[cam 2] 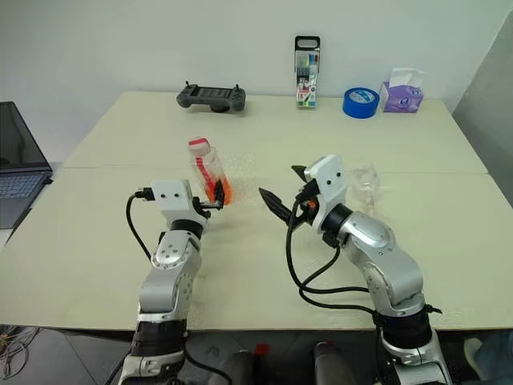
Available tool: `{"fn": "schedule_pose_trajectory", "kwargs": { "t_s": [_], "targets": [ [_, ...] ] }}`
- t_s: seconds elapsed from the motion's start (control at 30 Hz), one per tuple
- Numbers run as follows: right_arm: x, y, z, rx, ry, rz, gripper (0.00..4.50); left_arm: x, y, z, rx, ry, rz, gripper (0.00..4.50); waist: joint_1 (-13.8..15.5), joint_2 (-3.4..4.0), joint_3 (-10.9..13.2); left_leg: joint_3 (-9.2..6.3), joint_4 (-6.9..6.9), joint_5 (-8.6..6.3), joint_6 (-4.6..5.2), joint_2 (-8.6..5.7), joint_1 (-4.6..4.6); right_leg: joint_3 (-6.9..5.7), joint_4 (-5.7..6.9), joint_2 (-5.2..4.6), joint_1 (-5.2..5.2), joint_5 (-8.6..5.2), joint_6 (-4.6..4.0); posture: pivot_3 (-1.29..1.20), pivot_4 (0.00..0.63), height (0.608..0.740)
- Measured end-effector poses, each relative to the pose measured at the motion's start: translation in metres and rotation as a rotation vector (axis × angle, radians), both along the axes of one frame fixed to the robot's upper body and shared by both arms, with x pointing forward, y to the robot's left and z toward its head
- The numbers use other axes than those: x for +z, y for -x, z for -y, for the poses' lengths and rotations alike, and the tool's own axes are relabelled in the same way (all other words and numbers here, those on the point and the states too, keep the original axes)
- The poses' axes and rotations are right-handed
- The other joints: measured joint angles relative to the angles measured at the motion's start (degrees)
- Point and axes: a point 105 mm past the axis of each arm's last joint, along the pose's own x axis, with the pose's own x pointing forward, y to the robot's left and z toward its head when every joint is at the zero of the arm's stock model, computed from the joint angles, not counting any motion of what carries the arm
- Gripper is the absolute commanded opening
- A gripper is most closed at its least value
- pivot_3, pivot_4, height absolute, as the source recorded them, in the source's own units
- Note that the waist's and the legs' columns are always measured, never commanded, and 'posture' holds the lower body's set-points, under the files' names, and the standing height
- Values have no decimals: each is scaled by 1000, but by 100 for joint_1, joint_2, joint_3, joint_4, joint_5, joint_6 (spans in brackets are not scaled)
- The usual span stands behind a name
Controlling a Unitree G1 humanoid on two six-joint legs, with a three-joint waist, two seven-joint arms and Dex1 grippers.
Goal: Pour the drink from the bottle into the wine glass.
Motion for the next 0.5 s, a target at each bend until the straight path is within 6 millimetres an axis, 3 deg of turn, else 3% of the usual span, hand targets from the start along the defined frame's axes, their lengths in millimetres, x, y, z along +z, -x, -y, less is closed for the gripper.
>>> {"fn": "schedule_pose_trajectory", "kwargs": {
  "t_s": [0.27,0.47,0.5],
  "targets": [
    [-4,2,-3,23,25,-10,4500,19,-31,2,-16,-24,69,4463,3,0,0,0,1,0,0,-3,-1,0,0,-4,0,1,1,0,150,740],
    [-7,1,-2,25,40,-27,4500,13,-48,0,-29,-32,43,4463,0,0,0,-5,1,0,-1,-2,-2,-5,4,-6,-2,1,1,0,150,740],
    [-7,1,-2,24,42,-29,4500,14,-50,1,-36,-31,45,4282,-1,0,0,-4,0,0,-1,-2,-2,-5,3,-6,-2,1,1,0,150,740]
  ]
}}
